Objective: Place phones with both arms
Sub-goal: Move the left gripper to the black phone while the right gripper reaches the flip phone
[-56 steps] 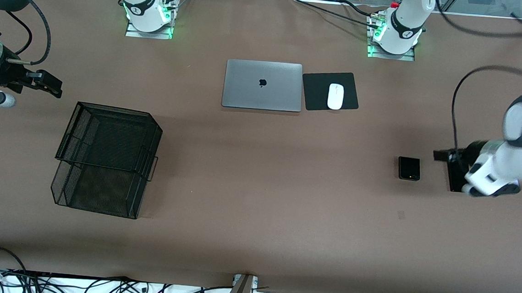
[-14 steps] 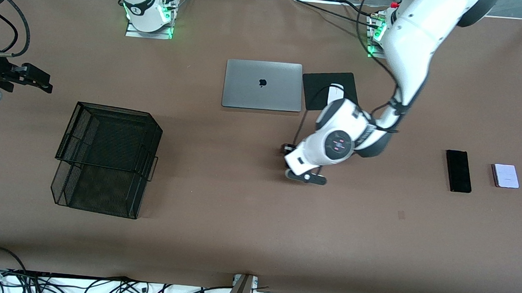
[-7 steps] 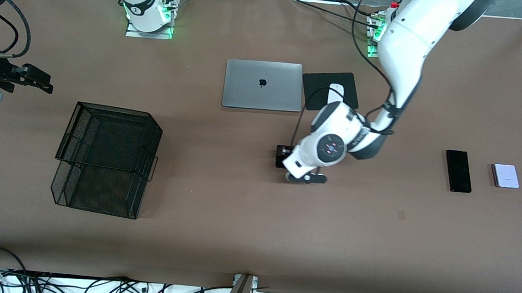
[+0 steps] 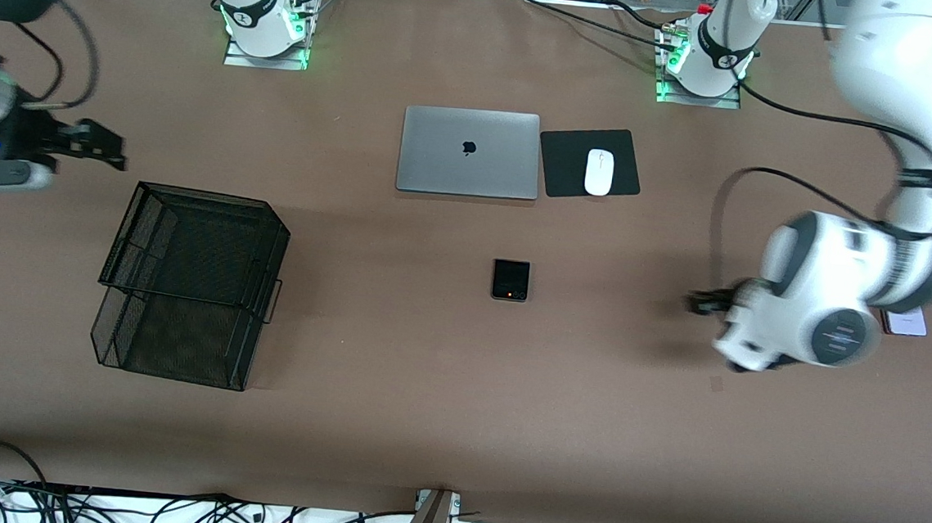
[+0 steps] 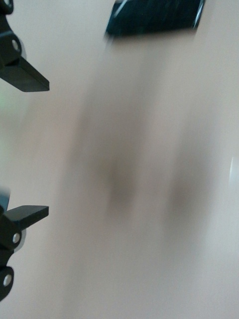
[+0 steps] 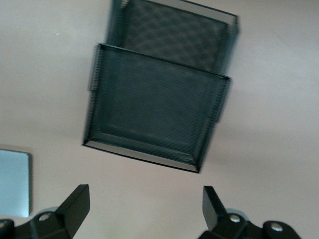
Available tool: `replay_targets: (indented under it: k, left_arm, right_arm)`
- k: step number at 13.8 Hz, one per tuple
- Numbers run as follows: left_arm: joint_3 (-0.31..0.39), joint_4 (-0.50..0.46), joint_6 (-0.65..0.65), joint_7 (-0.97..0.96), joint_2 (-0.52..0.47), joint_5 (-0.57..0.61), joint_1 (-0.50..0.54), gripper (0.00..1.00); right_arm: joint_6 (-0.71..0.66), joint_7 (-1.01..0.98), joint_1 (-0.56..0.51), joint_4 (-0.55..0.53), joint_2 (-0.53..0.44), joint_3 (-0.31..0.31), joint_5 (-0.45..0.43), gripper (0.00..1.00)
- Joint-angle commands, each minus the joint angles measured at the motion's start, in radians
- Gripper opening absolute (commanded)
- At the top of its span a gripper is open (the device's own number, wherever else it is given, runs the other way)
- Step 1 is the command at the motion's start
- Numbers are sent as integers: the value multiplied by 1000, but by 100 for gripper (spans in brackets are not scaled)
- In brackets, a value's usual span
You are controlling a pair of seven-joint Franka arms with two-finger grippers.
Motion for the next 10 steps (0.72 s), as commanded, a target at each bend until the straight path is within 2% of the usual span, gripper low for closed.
replay_targets:
  k: [1, 2, 6, 10]
  left_arm:
    - [-14, -28, 9, 200, 17, 155, 120, 100]
    - [-14, -43, 44, 246, 23, 203, 164, 100]
    - [-30, -198, 277, 404, 8, 203, 286, 100]
    - [-30, -355, 585, 514, -12, 203, 356, 100]
  right_arm:
    - [5, 185, 139, 60, 72, 0, 7, 100]
    - [5, 272, 199, 89, 108, 0, 5, 100]
    - [65, 611, 421, 253, 307, 0, 4, 100]
    - [254, 886, 601, 347, 506, -2, -1, 100]
